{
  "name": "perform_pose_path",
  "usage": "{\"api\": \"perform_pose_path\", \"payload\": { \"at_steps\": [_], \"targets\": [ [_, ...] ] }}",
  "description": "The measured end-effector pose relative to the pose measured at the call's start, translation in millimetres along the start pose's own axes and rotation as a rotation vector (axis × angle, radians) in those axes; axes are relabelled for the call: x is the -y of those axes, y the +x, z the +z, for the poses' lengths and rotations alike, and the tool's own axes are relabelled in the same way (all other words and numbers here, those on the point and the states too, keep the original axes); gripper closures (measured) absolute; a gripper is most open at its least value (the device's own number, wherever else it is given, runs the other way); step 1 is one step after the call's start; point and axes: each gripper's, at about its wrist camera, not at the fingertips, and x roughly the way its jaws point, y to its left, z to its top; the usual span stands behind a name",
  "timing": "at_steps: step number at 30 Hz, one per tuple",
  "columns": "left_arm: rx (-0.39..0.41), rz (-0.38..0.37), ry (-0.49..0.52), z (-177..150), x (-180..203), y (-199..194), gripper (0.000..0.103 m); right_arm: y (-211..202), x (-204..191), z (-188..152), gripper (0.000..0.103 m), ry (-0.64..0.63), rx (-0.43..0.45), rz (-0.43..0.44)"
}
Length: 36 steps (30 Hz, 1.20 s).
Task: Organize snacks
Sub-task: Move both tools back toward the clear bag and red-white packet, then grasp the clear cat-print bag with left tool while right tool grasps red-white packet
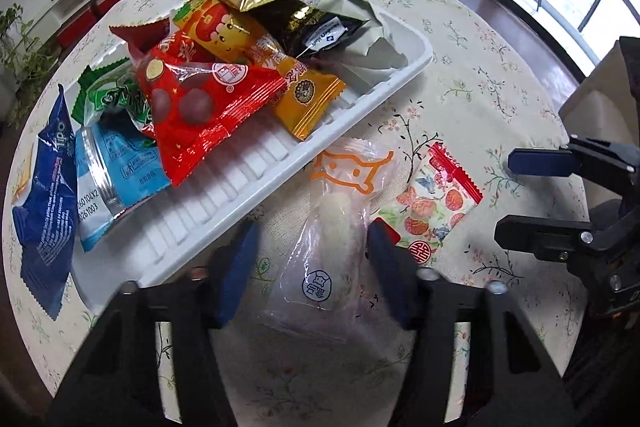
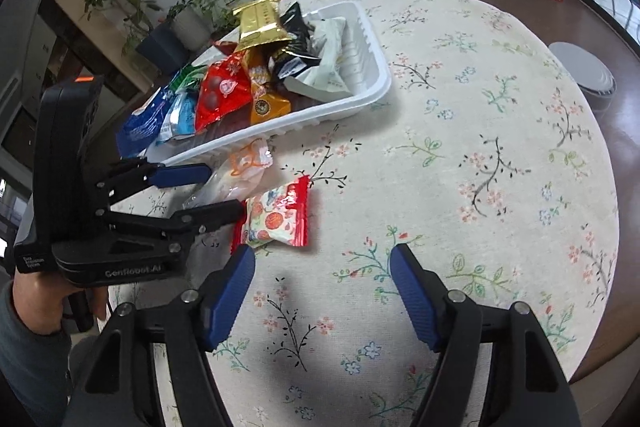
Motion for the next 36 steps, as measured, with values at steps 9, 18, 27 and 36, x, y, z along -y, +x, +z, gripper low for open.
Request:
{"api": "perform_pose_path", "payload": {
  "at_steps": [9, 18, 27, 36],
  "targets": [
    [0.001, -0.028, 0.042, -7.3, 14.0, -1.3, 0.072, -18.5, -53.0, 21.1, 0.029, -0.598, -0.027, -0.009],
    [0.031, -0.054, -0.050, -58.1, 3.2, -21.8, 0.074, 18.1, -78.7, 11.3, 0.038, -1.008, -0.169, 0.041],
    [0.077, -0.075, -0.133, -103.1, -5.6, -33.4, 0.074, 56.4, -97.9, 16.4, 0.039, -1.180, -0.324, 0.037],
    [0.092, -0.091, -0.134, -114.9, -5.2, -47.1, 0.074, 72.9, -91.5, 32.9, 0.048, -1.158, -0.427, 0.077]
  ]
}}
